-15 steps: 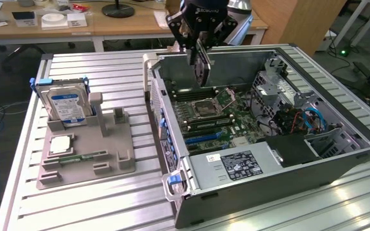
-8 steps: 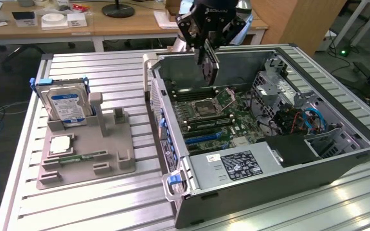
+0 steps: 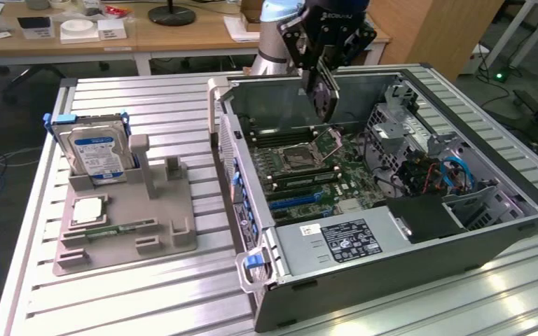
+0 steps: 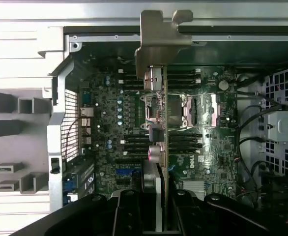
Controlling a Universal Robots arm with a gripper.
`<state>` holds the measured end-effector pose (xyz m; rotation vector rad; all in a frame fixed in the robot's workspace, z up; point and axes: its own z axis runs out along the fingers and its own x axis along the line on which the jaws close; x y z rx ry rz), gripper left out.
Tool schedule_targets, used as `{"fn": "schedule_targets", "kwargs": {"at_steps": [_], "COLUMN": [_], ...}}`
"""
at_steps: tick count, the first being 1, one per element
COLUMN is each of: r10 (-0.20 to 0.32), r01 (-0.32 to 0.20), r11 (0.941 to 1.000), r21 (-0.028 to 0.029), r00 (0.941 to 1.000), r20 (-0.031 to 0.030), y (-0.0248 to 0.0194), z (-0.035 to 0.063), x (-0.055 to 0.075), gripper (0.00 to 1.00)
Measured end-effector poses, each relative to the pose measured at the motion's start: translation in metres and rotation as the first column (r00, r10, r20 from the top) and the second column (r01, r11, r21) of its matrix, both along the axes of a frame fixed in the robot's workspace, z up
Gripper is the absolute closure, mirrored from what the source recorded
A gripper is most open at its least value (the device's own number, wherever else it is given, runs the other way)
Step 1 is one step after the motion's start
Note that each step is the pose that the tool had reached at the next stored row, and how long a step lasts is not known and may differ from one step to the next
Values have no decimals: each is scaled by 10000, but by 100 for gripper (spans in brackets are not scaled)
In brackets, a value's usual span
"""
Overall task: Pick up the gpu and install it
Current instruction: 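Pick up the gpu and move the gpu toward the slot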
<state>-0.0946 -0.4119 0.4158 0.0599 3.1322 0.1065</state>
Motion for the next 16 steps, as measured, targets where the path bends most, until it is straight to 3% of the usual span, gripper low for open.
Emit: {"fn": "schedule_targets", "kwargs": {"at_steps": [5,16], "r10": [1,1], "r01": [-1,-1], "r11": [10000,10000], "r21": [-1,0], "r00": [10000,10000], "r20": [0,0], "y": [0,0], "z": [-2,-7], "x": [257,602], "gripper": [72,72]}}
